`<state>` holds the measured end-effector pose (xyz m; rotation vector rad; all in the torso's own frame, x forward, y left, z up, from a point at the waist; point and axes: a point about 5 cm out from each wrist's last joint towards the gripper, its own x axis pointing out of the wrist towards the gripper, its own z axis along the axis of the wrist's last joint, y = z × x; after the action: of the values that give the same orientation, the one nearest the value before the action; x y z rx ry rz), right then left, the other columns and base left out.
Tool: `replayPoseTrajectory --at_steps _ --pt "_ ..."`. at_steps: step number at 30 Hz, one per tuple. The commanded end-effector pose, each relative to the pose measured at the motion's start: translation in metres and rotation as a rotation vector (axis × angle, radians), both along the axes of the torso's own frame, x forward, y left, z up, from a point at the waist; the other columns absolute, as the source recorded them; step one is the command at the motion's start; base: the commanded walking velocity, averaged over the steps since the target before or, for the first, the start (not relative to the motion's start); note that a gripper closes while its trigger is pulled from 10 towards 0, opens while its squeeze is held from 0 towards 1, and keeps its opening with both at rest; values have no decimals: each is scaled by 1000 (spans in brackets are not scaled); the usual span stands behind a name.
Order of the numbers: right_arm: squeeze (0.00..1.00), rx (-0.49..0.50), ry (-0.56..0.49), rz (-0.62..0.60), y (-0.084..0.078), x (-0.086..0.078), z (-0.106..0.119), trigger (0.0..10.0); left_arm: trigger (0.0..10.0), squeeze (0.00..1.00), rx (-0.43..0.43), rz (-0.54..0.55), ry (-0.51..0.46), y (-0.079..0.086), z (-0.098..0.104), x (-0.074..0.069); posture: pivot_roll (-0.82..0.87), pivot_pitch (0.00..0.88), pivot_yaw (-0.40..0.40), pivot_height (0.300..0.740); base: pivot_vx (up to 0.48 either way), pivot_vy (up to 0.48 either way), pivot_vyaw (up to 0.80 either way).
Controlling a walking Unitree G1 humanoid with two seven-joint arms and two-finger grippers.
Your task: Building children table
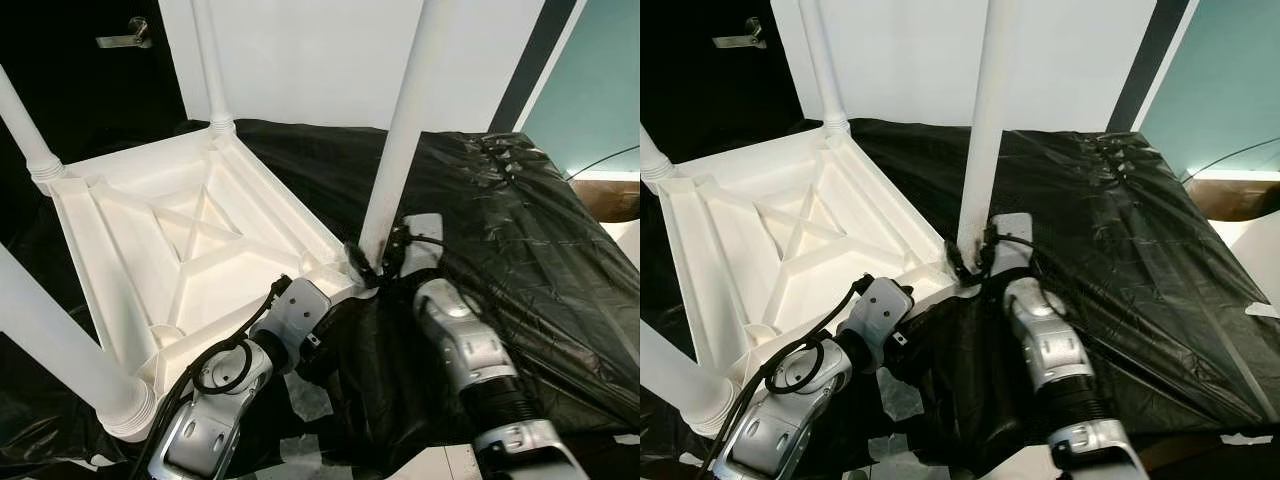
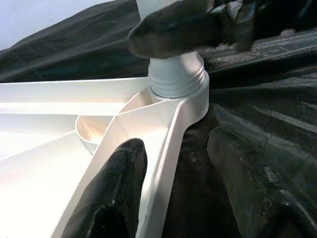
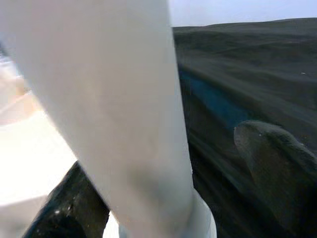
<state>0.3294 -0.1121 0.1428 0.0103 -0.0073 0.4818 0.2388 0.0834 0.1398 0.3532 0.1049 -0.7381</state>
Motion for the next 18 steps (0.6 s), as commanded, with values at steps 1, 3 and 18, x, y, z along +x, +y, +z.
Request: replayPoseTrajectory --at_steps 1,3,18 --pt "0 11 -14 48 -2 3 3 10000 10000 0 4 19 -14 2 2 2 120 17 -67 740 0 0 0" --pt "0 -2 -21 83 -1 5 3 10000 10000 0 8 16 -17 2 3 3 123 15 -59 740 0 0 0" --pt "0 -222 -36 382 7 23 0 4784 10000 0 26 18 -38 7 8 6 182 12 -46 740 0 0 0"
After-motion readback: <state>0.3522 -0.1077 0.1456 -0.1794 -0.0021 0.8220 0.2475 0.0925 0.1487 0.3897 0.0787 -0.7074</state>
